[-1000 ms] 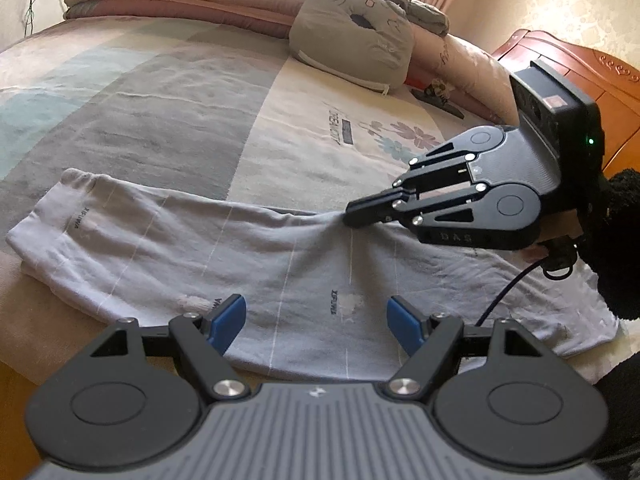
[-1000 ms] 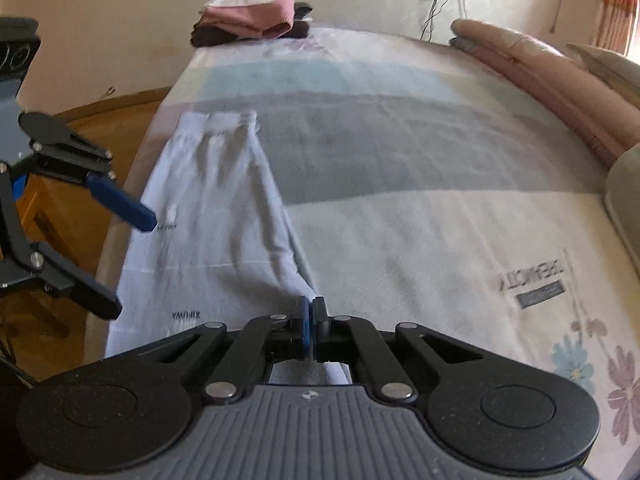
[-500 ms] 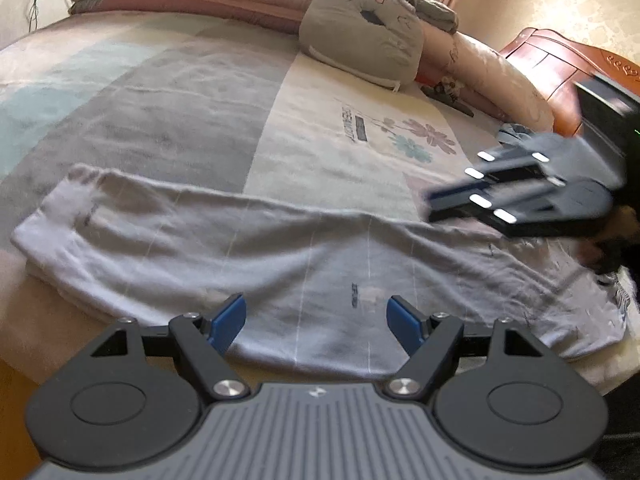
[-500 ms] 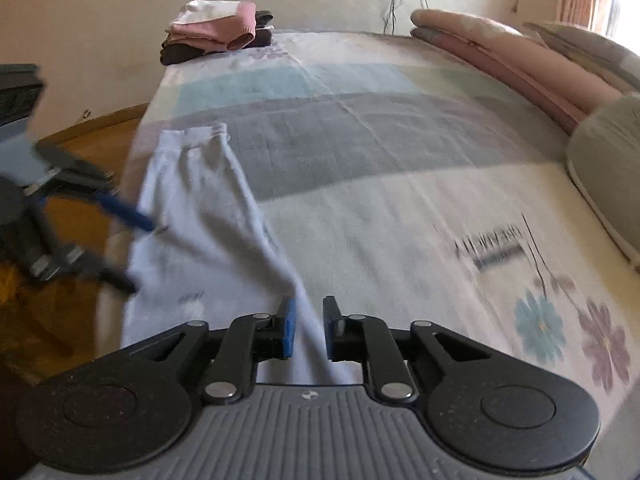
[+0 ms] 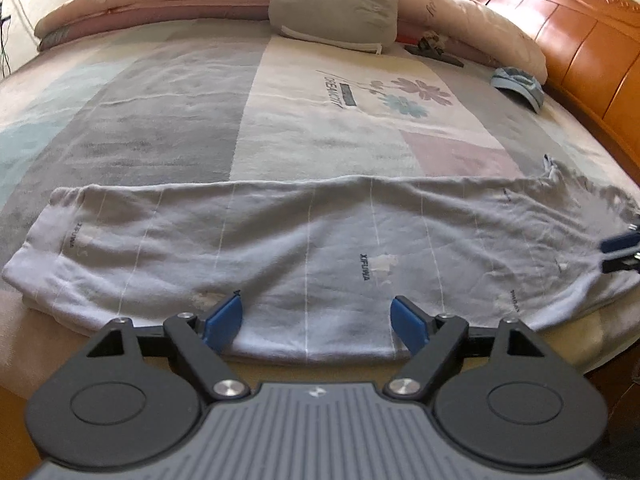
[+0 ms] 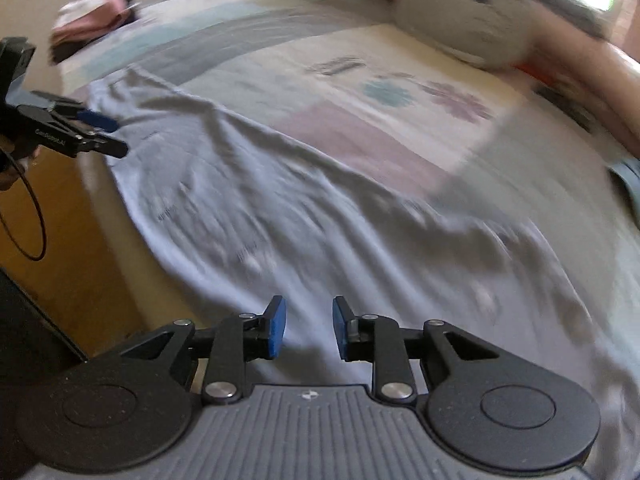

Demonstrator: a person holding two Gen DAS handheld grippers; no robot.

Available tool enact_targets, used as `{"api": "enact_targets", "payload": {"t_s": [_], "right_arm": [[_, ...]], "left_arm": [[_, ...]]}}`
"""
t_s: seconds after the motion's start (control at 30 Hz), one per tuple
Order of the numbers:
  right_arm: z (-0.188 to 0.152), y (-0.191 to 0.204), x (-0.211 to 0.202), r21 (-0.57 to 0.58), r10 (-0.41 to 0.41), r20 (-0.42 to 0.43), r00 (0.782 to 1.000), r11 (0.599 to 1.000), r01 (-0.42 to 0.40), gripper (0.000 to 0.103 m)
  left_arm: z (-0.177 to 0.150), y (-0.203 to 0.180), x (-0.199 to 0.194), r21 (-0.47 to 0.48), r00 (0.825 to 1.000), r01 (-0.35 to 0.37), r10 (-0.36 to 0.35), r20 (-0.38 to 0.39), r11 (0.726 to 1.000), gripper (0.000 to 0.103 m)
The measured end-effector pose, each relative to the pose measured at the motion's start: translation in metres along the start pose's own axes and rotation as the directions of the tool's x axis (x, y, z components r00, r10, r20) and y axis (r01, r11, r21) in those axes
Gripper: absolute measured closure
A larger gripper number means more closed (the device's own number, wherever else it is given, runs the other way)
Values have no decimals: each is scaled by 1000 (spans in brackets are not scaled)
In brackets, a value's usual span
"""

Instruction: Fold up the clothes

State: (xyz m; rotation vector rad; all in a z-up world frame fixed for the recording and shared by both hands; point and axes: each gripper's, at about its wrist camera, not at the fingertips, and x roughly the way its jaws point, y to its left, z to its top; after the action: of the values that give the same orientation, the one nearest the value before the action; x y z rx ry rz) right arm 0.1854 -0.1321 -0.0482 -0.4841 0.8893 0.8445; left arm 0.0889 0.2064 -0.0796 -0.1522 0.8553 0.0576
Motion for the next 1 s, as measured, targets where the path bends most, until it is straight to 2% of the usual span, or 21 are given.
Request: {"api": "enact_targets", "payload": {"t_s": [0.13, 0.3, 0.33, 0.37, 0.43, 0.53, 0.6, 0.7, 0.73, 0.77, 0.83, 0.9, 0.93, 1.0], "right_arm": [[-38, 7, -16, 27, -54, 62, 997, 998, 52, 74], [-60, 17, -6, -96, -72, 99, 992, 992, 82, 74], [-64, 19, -5, -121, -76, 106, 991, 989, 88, 76], [-68, 19, -4, -136, -67, 125, 990, 987, 84, 86], [-74, 18, -7, -147, -56, 133, 989, 986, 76, 98], [-85, 18, -15, -145, -72, 129, 989, 985, 91, 100], [-88, 17, -22, -110, -84, 140, 987, 989, 99, 100], [-81, 17, -30, -49, -91, 215, 972, 993, 104, 90], [-76, 18, -31, -22, -94, 249, 964, 994, 103, 81], [-70, 18, -27, -2, -109, 265, 958, 994, 114, 75], [-59, 18, -15, 40, -144, 287, 947, 990, 138, 69], [-56, 16, 0, 78, -145, 269, 952, 989, 128, 68], [-54, 15, 7, 96, -144, 260, 955, 988, 123, 65], [-72, 14, 7, 111, -148, 266, 952, 986, 122, 55]], "left_arm": [[1, -9, -8, 13, 999, 7, -7, 41, 1000, 22], [0, -43, -12, 104, 983, 117, -131, 131, 988, 21], [-1, -50, -9, 119, 978, 132, -149, 143, 984, 21], [-3, -57, -5, 133, 975, 141, -161, 152, 981, 21], [-8, -70, 5, 158, 977, 124, -148, 155, 980, 21], [-16, -77, 17, 166, 984, 84, -108, 140, 983, 21], [-19, -80, 15, 189, 983, 65, -96, 157, 980, 21], [-14, -84, 7, 171, 973, 98, -131, 190, 980, 21], [-13, -87, 6, 173, 970, 107, -141, 198, 979, 21], [-12, -92, 7, 179, 968, 107, -143, 204, 978, 21], [-13, -101, 11, 191, 970, 108, -146, 195, 976, 20], [-19, -102, 18, 182, 980, 88, -118, 162, 979, 20], [-25, -101, 17, 197, 980, 72, -107, 169, 978, 20], [-35, -98, 11, 231, 980, 57, -99, 171, 971, 19]]}}
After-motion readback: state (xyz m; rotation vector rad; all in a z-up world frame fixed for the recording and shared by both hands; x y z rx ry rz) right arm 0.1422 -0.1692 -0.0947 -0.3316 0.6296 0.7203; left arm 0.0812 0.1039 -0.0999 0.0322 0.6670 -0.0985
